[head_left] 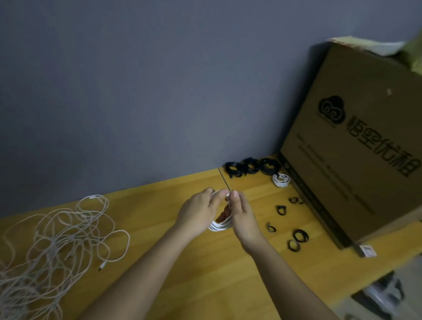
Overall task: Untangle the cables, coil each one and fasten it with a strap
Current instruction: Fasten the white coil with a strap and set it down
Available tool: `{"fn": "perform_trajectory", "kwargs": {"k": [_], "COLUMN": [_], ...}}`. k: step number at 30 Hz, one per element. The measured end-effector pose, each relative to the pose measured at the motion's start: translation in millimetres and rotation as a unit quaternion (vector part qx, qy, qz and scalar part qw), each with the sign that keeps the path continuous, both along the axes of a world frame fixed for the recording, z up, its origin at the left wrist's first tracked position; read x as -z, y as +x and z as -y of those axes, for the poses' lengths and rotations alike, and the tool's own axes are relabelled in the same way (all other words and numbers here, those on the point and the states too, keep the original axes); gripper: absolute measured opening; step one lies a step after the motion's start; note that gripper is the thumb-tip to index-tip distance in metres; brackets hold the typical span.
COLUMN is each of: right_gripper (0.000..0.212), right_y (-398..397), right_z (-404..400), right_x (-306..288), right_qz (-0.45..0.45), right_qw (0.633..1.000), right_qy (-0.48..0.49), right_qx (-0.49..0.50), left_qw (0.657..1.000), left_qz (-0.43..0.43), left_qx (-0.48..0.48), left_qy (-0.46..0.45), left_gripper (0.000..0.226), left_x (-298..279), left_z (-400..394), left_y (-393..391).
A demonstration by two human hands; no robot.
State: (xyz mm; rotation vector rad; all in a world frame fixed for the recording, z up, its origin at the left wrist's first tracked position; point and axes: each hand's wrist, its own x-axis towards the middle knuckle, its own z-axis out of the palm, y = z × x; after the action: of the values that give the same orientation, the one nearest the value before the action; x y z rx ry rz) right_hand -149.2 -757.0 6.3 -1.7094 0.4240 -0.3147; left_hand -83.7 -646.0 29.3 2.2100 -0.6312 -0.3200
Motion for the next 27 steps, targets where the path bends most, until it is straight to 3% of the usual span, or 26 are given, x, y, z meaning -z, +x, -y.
{"fn": "perform_trajectory", "kwargs": {"k": [4, 9, 16, 22, 27], "right_gripper": [0.034, 0.035, 0.040, 0.038, 0.026], "right_y": [-12.3, -18.0, -20.0, -21.3, -27.2], "right_z": [44.9, 118.3, 225.2, 282.8, 310.3], "right_x": [18.2, 35.9, 57.7, 78.5, 94.4], "right_qz": [0.009, -0.013, -0.046, -0.066, -0.113], "right_qw": [0.999, 0.999, 0.990, 0.981, 0.975], "right_qy": [-0.027, -0.034, -0.130, -0.181, -0.190], "right_qx": [0.021, 0.038, 0.034, -0.024, -0.028], "left_qw": [0.996, 0.992, 0.999, 0.985, 0.990], "left_qz": [0.053, 0.088, -0.031, -0.145, -0.114], "left_qx": [0.035, 0.008, 0.012, 0.078, 0.017], "left_qy": [0.055, 0.088, 0.035, 0.044, 0.085], "left_gripper": [0.047, 0.042, 0.045, 0.048, 0.037], "left_x": [18.6, 42.3, 65.3, 85.8, 110.1], "left_z": [48.1, 132.2, 235.2, 264.4, 261.4], "left_y": [-8.8, -14.3, -23.9, -17.0, -8.3]}}
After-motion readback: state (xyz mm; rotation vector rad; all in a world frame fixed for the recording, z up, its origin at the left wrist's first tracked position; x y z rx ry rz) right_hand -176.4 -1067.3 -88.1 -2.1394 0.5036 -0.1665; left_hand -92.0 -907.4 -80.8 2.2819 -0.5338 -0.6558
